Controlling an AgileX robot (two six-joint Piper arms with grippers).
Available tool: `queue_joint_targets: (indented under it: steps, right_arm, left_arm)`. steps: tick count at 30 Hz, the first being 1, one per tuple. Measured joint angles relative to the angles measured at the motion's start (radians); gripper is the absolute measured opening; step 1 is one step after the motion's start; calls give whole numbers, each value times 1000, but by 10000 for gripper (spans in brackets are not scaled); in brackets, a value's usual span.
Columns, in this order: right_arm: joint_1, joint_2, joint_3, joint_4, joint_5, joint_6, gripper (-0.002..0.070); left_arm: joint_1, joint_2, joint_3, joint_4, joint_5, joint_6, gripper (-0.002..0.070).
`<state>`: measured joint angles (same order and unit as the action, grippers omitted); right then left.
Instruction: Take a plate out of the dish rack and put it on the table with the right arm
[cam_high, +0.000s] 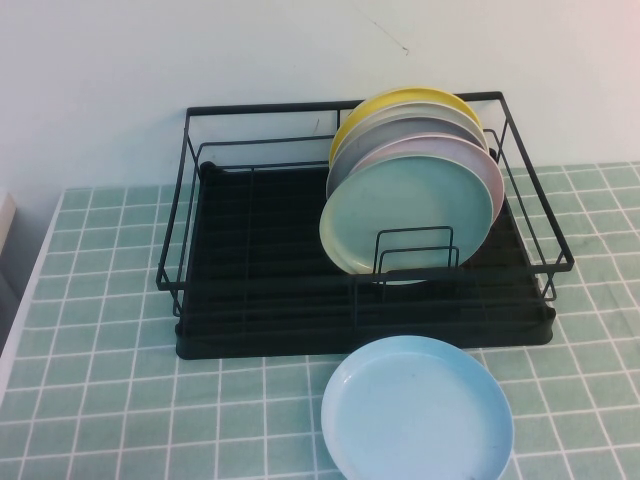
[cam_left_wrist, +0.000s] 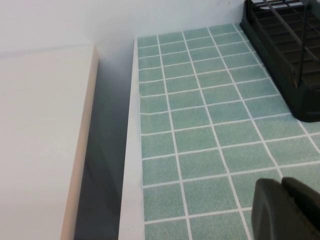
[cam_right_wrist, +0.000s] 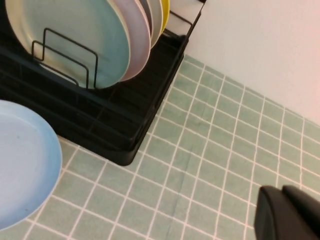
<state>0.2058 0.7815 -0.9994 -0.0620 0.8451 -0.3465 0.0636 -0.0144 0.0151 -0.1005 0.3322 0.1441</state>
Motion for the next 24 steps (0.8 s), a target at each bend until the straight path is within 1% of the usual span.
queue_joint_targets:
  steps: [3, 6, 10, 15, 24]
  right_arm:
    - [0, -136, 232, 0, -146, 17, -1]
    - [0, -253, 418, 16, -246, 55, -1]
    - [0, -353, 596, 35, -324, 82, -1]
    - [0, -384, 706, 37, -338, 86, -1]
    - [0, -384, 781, 43, -279, 86, -1]
  left_arm:
    - [0, 0, 0, 0, 0, 0, -3]
    - [0, 0, 0, 0, 0, 0, -3]
    - [0, 0, 0, 0, 0, 0, -3]
    - [0, 0, 0, 0, 0, 0, -3]
    - [0, 0, 0, 0, 0, 0, -3]
